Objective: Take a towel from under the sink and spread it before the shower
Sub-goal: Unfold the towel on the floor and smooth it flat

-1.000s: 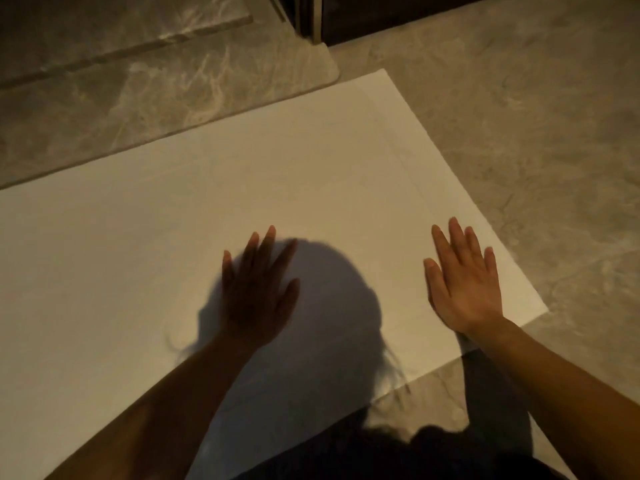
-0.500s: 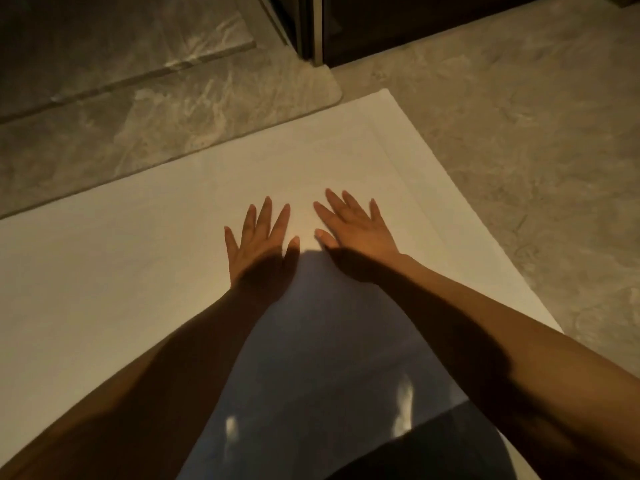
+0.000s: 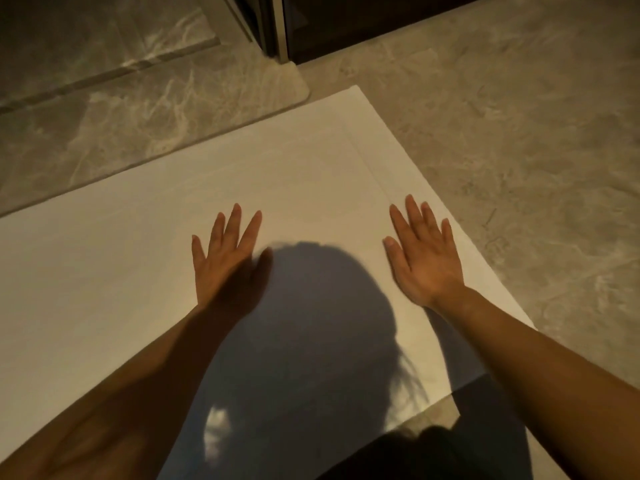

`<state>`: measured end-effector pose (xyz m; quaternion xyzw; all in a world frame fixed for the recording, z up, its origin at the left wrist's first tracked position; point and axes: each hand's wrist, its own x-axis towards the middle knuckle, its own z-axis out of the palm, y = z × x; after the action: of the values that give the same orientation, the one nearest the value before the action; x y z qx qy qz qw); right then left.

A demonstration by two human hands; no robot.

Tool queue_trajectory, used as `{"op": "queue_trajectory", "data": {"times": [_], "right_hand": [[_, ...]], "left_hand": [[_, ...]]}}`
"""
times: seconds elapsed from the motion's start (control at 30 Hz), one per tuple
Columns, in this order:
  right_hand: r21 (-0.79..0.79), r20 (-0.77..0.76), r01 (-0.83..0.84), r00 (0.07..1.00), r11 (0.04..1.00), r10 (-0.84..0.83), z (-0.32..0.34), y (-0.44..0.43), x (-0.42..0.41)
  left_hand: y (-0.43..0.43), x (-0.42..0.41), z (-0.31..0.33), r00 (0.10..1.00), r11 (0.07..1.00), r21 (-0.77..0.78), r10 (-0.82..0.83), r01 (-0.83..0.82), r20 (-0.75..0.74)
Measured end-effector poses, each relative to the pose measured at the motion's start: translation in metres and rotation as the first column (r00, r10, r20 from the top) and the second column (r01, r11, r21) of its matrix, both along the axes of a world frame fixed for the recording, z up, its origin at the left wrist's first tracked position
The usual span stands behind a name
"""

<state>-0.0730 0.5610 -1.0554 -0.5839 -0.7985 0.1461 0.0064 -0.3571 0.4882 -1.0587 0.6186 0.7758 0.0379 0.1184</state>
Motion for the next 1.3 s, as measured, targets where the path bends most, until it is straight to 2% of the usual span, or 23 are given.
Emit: {"op": "queue_trajectory", "data": {"times": [0.17, 0.33, 0.5, 0.6, 0.67, 0.8, 0.87, 0.97, 1.1, 1.2, 1.3], "right_hand": [[-0.019, 0.014, 0.129, 0.992, 0.992, -0.128, 0.004, -0.019, 0.040], [-0.071, 0.059, -0.084, 0.994, 0.994, 0.089, 0.027, -0.067, 0.029], [-0.167, -0.013, -0.303, 0.952, 0.938, 0.305, 0.035, -0.111, -0.045], [-0.157, -0.191, -0.375, 0.919, 0.913, 0.345, 0.024, -0.138, -0.100], [-0.121, -0.249, -0.403, 0.897, 0.907, 0.366, 0.018, -0.157, -0.136], [-0.068, -0.176, -0.500, 0.858, 0.863, 0.483, 0.012, -0.189, -0.196], [-0.048, -0.134, -0.524, 0.847, 0.850, 0.514, 0.006, -0.201, -0.210], [-0.053, -0.138, -0.501, 0.860, 0.864, 0.491, 0.002, -0.209, -0.215], [-0.101, -0.116, -0.507, 0.860, 0.856, 0.497, 0.007, -0.204, -0.214], [-0.167, -0.073, -0.517, 0.856, 0.839, 0.513, 0.018, -0.205, -0.218], [-0.193, -0.037, -0.537, 0.840, 0.821, 0.541, 0.054, -0.203, -0.228]], "left_hand": [[0.000, -0.002, 0.002, 1.000, 0.999, -0.048, -0.001, 0.001, 0.000], [-0.021, -0.001, 0.013, 0.999, 0.997, -0.075, -0.031, 0.034, 0.042], [-0.109, -0.014, 0.009, 0.995, 0.996, -0.043, -0.077, 0.080, 0.061], [-0.167, -0.033, 0.004, 1.000, 0.998, -0.056, -0.024, 0.024, 0.007], [-0.196, -0.043, 0.004, 1.000, 0.996, -0.090, 0.022, -0.021, 0.005], [-0.235, -0.065, 0.009, 0.982, 0.975, -0.122, 0.187, -0.186, -0.005], [-0.256, -0.080, 0.008, 0.981, 0.975, -0.120, 0.193, -0.189, 0.029], [-0.292, -0.103, 0.007, 0.982, 0.977, -0.109, 0.188, -0.183, 0.037], [-0.336, -0.121, 0.014, 0.956, 0.953, -0.109, 0.289, -0.283, 0.041], [-0.355, -0.127, 0.025, 0.921, 0.907, -0.191, 0.388, -0.375, 0.035], [-0.356, -0.127, 0.055, 0.859, 0.819, -0.302, 0.512, -0.487, 0.003]]}}
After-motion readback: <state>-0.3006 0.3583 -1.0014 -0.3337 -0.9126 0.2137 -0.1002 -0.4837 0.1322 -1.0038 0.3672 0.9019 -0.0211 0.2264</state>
